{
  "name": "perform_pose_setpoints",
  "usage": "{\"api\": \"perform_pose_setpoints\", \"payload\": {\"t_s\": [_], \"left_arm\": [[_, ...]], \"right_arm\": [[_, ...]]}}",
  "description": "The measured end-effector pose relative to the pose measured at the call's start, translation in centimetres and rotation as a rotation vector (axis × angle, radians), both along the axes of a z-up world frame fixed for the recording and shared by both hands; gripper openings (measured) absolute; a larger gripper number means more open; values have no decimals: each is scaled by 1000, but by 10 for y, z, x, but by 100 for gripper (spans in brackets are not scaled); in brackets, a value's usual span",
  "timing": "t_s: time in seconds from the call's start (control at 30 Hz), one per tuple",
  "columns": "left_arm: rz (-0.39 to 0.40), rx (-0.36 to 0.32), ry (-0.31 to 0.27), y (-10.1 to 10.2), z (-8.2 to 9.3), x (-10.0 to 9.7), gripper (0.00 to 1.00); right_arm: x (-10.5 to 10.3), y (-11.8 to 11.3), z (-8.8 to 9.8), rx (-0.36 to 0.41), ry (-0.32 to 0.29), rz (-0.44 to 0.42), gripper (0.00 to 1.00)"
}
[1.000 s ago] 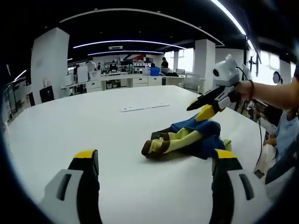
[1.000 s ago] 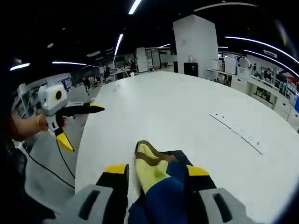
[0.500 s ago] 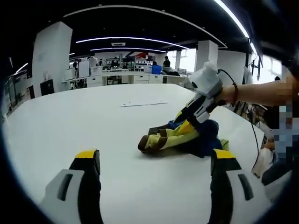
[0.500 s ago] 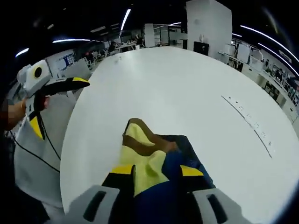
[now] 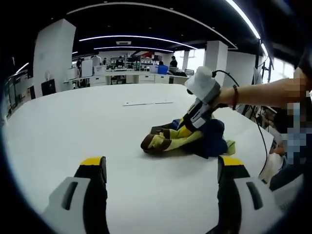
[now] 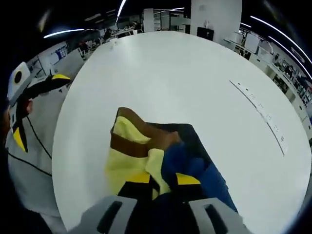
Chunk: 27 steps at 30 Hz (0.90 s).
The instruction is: Fold the garment on the visible template until the final outline fits inside the template.
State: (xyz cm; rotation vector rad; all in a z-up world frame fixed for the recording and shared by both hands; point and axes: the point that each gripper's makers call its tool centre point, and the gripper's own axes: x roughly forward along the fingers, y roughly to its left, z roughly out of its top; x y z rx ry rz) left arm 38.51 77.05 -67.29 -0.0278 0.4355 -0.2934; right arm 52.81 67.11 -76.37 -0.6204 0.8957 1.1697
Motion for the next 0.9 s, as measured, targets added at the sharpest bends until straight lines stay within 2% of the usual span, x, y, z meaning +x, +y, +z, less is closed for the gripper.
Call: {"api": "perform_pose_setpoints", "payload": {"t_s": [0.07, 0.23, 0.4, 0.5, 0.57, 0.73, 0.9], "left_arm": [[-9, 12, 6, -2, -1, -1, 91], [-22, 19, 13, -4, -3, -1, 90], [-58, 34, 20, -13, -3, 4, 87], [-71, 42, 6, -16, 1, 9, 87], [-87, 40, 0, -20, 3, 12, 86], [-128, 60, -7, -25, 6, 19, 84], [-156, 42, -25, -29, 13, 30, 81]], "right_arm": [[-1, -2, 2, -2, -7, 16, 0], [5, -6, 17, 36, -31, -26, 0], [10, -14, 38, 83, -55, -69, 0], [13, -19, 57, 150, -71, -119, 0], [12, -24, 66, 165, -77, -125, 0], [14, -41, 87, 201, -127, -171, 0], [8, -59, 104, 218, -191, -179, 0]]}}
